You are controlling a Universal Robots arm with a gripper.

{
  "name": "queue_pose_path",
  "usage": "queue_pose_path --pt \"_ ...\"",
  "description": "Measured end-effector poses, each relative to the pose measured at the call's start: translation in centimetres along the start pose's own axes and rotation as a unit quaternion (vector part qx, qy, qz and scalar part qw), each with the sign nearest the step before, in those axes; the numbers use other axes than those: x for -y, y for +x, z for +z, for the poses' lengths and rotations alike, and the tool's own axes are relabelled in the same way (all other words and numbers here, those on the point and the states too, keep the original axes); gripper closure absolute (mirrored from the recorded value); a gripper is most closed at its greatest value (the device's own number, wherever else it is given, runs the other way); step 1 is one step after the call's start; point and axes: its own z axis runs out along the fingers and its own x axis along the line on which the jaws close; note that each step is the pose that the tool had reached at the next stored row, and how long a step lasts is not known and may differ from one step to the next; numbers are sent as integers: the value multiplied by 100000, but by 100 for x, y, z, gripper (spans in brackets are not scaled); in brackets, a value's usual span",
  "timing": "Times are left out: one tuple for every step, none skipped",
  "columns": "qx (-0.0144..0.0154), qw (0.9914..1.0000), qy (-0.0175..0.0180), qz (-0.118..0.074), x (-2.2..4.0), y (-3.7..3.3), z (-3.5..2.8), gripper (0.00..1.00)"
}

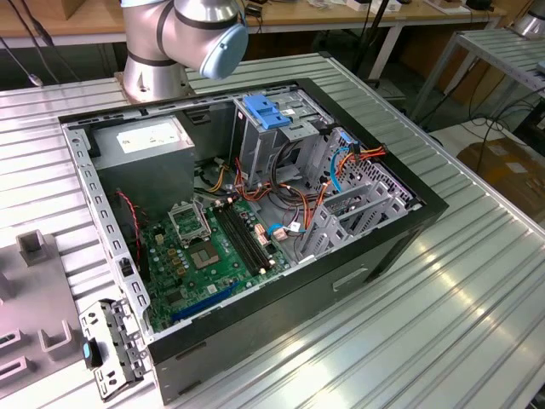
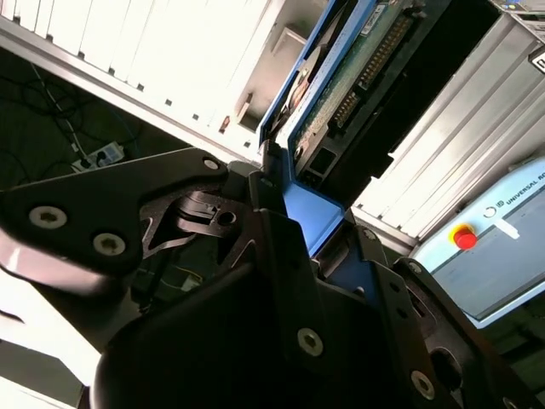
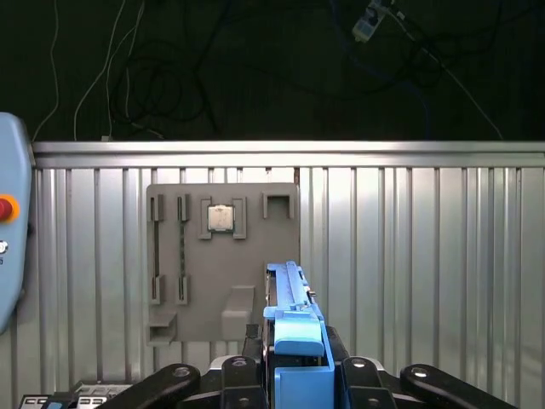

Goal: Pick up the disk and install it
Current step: 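Pick up the disk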

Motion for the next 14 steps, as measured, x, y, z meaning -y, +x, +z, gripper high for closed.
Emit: queue_pose_path --pt "-3 100000 -3 4 35 0 0 63" --pt "-4 100000 -4 1 62 0 0 63" --pt "-1 100000 0 4 85 -1 0 63" --pt "-2 100000 -3 4 101 -1 0 63" --pt "-2 100000 -3 4 118 -1 0 63" --pt "-2 100000 -2 2 132 0 0 63" --pt "0 100000 1 1 151 0 0 63" --pt "-5 100000 -1 1 165 0 0 63" --pt "-3 100000 -3 2 178 1 0 63" --pt "-3 100000 -4 3 189 3 0 63" --pt "-3 100000 -4 2 204 5 0 63" --pt "-2 100000 -1 5 215 7 0 63" --pt "-2 100000 -4 0 233 9 0 63" --pt "-1 100000 0 0 257 11 0 63"
